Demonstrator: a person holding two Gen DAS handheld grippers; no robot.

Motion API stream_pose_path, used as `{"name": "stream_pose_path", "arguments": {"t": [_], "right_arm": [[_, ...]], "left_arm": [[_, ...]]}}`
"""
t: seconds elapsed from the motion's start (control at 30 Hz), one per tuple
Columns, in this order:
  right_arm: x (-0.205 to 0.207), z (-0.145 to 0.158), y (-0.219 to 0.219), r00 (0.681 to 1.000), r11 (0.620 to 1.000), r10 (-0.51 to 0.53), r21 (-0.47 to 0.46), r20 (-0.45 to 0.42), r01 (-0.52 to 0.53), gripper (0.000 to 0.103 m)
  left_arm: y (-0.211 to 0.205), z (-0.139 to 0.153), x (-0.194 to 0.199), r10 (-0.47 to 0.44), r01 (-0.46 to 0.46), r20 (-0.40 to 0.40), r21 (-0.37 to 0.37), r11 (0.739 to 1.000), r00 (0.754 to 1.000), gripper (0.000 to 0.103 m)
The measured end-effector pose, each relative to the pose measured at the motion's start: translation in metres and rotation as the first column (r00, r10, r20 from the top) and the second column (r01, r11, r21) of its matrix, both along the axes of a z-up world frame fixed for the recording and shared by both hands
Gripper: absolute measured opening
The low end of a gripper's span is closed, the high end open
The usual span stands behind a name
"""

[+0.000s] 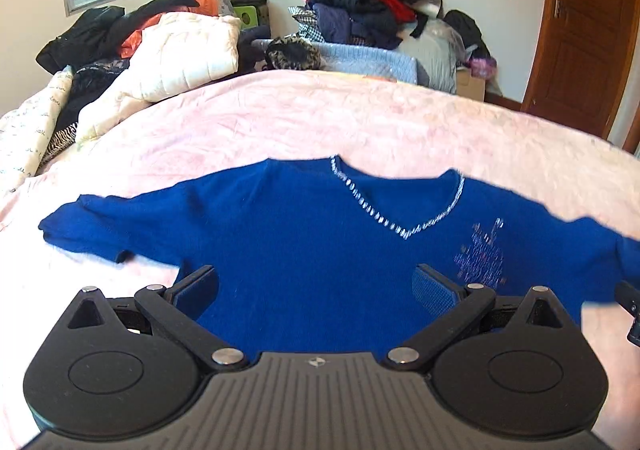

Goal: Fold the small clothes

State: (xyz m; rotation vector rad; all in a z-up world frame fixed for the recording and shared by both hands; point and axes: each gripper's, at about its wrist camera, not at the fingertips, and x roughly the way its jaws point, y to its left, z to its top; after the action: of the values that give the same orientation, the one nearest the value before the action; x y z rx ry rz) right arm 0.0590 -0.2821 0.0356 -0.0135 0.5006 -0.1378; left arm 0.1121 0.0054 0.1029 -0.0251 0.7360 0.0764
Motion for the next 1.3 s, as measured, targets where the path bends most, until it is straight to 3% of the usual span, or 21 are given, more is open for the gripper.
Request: {"name": "stream_pose_path", "arguments": {"t": [0.1, 0.17, 0.23, 0.3, 0.4, 0.47, 0.57, 0.63, 0.73, 0.77, 0.8, 0.87, 0.93, 0.97, 1.07, 1.13, 1.2, 1.3], "right_arm": [[0.011, 0.001, -0.041, 1.000, 0.988, -0.019, 0.150, -0.013, 0.020, 0.091], [0.018, -0.002, -0.081, 0.998, 0.933, -0.046, 0.354, -0.034, 0.055, 0.087], [0.022, -0.009, -0.116, 0.995, 0.847, -0.090, 0.521, -0.050, 0.103, 0.082], [0.026, -0.024, -0.147, 0.989, 0.736, -0.123, 0.662, -0.076, 0.142, 0.072], [0.032, -0.050, -0.180, 0.978, 0.548, -0.162, 0.812, -0.131, 0.199, 0.070], [0.036, -0.063, -0.191, 0.971, 0.477, -0.180, 0.850, -0.154, 0.224, 0.069], [0.051, -0.072, -0.195, 0.968, 0.469, -0.182, 0.850, -0.172, 0.240, 0.067], [0.059, -0.079, -0.197, 0.960, 0.443, -0.195, 0.856, -0.199, 0.268, 0.056], [0.063, -0.094, -0.204, 0.949, 0.365, -0.229, 0.884, -0.217, 0.291, 0.032], [0.062, -0.099, -0.205, 0.948, 0.345, -0.238, 0.894, -0.213, 0.287, 0.019], [0.061, -0.105, -0.206, 0.948, 0.332, -0.242, 0.900, -0.208, 0.282, 0.014], [0.058, -0.112, -0.205, 0.959, 0.331, -0.234, 0.914, -0.161, 0.234, 0.013], [0.051, -0.109, -0.201, 0.973, 0.374, -0.214, 0.913, -0.087, 0.164, 0.013], [0.049, -0.107, -0.196, 0.979, 0.392, -0.196, 0.911, -0.058, 0.132, 0.013], [0.039, -0.103, -0.175, 0.994, 0.357, -0.100, 0.934, 0.048, -0.009, 0.013], [0.034, -0.099, -0.157, 0.996, 0.365, -0.038, 0.929, 0.085, -0.065, 0.013], [0.035, -0.096, -0.141, 0.995, 0.383, 0.034, 0.919, 0.091, -0.097, 0.013], [0.040, -0.090, -0.128, 0.990, 0.382, 0.110, 0.915, 0.090, -0.126, 0.013]], "left_arm": [[-0.006, -0.004, 0.003, -0.021, 0.020, -0.020, -0.044, 0.999, 1.000, 0.103], [-0.014, -0.013, 0.006, -0.040, 0.037, -0.051, -0.059, 0.998, 0.998, 0.103], [-0.023, -0.021, 0.009, -0.061, 0.057, -0.071, -0.060, 0.997, 0.996, 0.103], [-0.033, -0.025, 0.012, -0.078, 0.074, -0.081, -0.050, 0.996, 0.994, 0.103], [-0.047, -0.028, 0.018, -0.105, 0.101, -0.085, -0.043, 0.994, 0.991, 0.103], [-0.058, -0.030, 0.023, -0.119, 0.115, -0.088, -0.043, 0.992, 0.989, 0.103], [-0.075, -0.034, 0.033, -0.164, 0.157, -0.099, -0.075, 0.985, 0.981, 0.103], [-0.089, -0.033, 0.038, -0.213, 0.202, -0.089, -0.119, 0.972, 0.973, 0.103], [-0.106, -0.032, 0.045, -0.274, 0.255, -0.069, -0.209, 0.944, 0.959, 0.103], [-0.111, -0.032, 0.047, -0.290, 0.268, -0.062, -0.242, 0.933, 0.955, 0.103], [-0.115, -0.032, 0.049, -0.303, 0.277, -0.055, -0.274, 0.921, 0.951, 0.103], [-0.124, -0.034, 0.056, -0.328, 0.292, -0.046, -0.354, 0.889, 0.943, 0.103], [-0.129, -0.038, 0.066, -0.344, 0.283, -0.054, -0.458, 0.843, 0.937, 0.103], [-0.132, -0.042, 0.072, -0.350, 0.267, -0.066, -0.521, 0.811, 0.935, 0.103], [-0.137, -0.060, 0.087, -0.351, 0.173, -0.112, -0.708, 0.685, 0.930, 0.103], [-0.144, -0.073, 0.094, -0.362, 0.118, -0.150, -0.775, 0.620, 0.920, 0.103], [-0.152, -0.080, 0.097, -0.372, 0.101, -0.164, -0.795, 0.598, 0.914, 0.103], [-0.158, -0.086, 0.096, -0.371, 0.094, -0.181, -0.786, 0.612, 0.911, 0.103]]}}
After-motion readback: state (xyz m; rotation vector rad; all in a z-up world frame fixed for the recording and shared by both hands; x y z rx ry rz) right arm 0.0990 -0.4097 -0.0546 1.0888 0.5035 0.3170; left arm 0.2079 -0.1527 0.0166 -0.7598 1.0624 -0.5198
